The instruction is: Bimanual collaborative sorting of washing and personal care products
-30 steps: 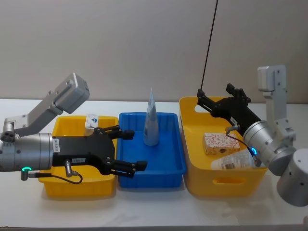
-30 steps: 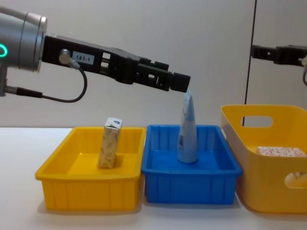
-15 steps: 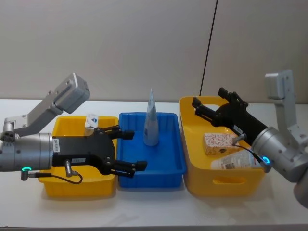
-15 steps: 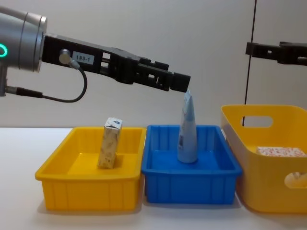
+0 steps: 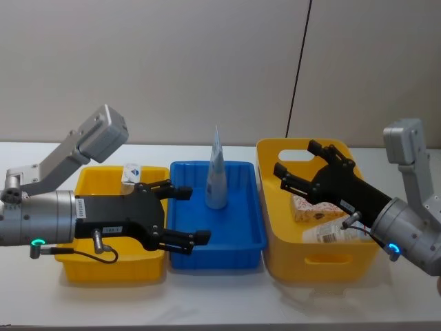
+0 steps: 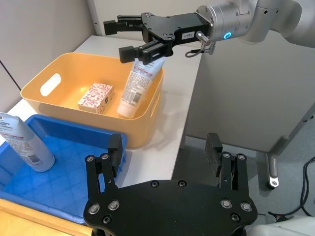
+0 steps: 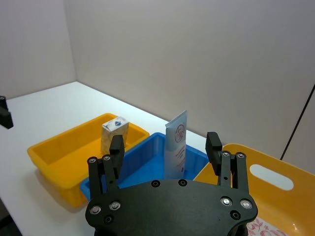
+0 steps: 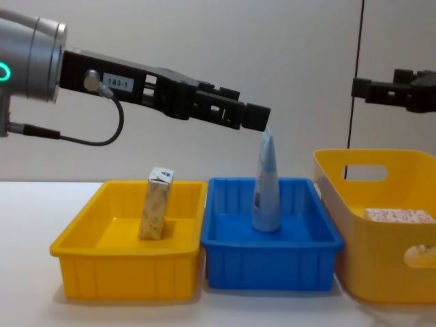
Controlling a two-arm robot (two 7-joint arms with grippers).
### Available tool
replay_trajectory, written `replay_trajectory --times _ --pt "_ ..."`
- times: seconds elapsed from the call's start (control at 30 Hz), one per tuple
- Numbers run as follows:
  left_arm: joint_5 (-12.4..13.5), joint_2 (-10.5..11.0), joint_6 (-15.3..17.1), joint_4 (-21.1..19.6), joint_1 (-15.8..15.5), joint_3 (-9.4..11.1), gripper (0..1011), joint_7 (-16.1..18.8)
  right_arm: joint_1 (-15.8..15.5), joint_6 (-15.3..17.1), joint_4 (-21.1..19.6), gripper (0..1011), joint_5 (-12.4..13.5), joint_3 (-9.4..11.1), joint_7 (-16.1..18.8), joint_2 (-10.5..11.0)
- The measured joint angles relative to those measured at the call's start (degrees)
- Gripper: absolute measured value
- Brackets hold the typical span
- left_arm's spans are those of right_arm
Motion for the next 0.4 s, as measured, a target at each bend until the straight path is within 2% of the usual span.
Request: replay_trajectory --times 0.4 --pt "0.0 0.0 0.0 0.0 0.0 0.0 1001 0.0 -0.8 -1.6 -0.2 1000 0.0 -0.4 1.9 1.3"
